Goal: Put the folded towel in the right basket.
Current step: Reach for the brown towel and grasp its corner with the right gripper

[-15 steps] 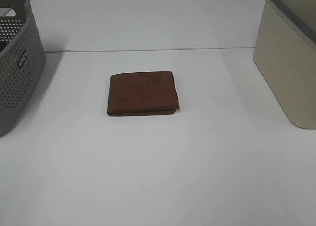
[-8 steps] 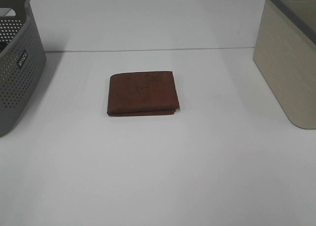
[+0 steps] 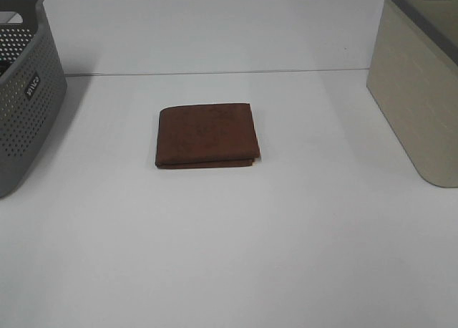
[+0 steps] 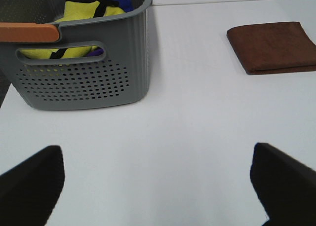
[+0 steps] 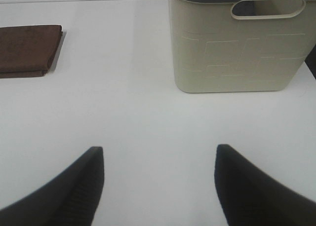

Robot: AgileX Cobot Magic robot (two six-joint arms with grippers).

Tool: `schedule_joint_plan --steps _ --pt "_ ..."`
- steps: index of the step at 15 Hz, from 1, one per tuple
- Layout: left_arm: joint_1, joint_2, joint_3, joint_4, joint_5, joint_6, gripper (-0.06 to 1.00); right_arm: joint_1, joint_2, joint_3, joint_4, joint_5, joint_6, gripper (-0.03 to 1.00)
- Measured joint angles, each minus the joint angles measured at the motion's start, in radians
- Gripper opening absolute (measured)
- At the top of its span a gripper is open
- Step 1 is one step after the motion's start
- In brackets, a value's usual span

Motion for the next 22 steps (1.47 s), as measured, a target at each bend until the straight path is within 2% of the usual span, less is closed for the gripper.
schedule_joint_plan --steps 22 --pt "0.000 0.000 0.000 0.000 0.000 0.000 0.97 0.000 0.000 0.000 0.000 0.000 0.000 0.62"
